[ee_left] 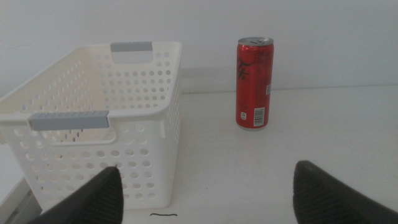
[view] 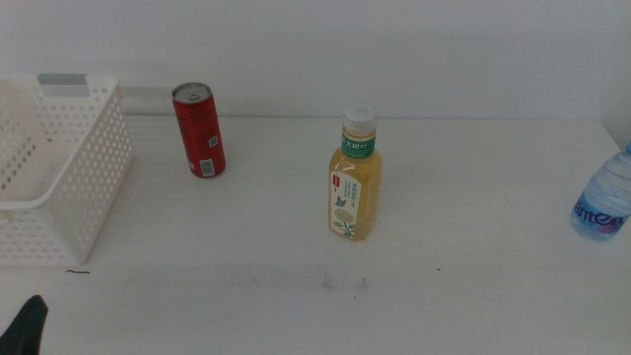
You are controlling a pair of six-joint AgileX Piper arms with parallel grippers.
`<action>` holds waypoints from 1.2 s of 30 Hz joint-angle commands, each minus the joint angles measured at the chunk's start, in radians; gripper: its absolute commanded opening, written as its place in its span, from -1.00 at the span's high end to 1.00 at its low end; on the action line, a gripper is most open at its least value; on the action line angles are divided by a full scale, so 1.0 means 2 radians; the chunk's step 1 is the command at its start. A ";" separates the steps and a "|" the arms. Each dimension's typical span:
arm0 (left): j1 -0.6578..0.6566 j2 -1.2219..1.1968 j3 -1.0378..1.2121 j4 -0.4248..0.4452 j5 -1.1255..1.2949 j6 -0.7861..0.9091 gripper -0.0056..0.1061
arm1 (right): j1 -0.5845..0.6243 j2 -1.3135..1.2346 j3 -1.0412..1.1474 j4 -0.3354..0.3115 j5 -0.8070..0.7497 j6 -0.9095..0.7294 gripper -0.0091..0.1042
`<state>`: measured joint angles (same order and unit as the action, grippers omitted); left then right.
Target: Use arms to grab the bottles and put them into the dustbin to the left of the table.
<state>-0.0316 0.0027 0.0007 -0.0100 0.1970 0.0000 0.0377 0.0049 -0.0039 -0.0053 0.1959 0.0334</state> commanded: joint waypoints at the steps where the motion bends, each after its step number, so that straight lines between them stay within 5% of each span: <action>1: 0.001 -0.001 0.000 -0.002 -0.007 0.000 -0.78 | -0.004 -0.002 0.002 -0.004 -0.005 -0.002 -0.67; 5: -0.029 0.061 0.000 -0.002 -0.070 0.000 -0.78 | -0.004 -0.002 0.002 -0.004 -0.005 -0.002 -0.67; 18: -0.154 0.572 0.000 -0.025 -0.560 0.000 -0.78 | -0.004 -0.002 0.002 -0.004 -0.005 -0.002 -0.67; 36: -0.154 0.659 0.000 -0.039 -0.709 0.000 -0.78 | -0.004 -0.002 0.002 -0.004 -0.005 -0.002 -0.67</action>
<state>-0.3312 1.3178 -0.0010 -0.0828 -1.1968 0.0000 0.0377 0.0049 -0.0039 -0.0053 0.1959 0.0334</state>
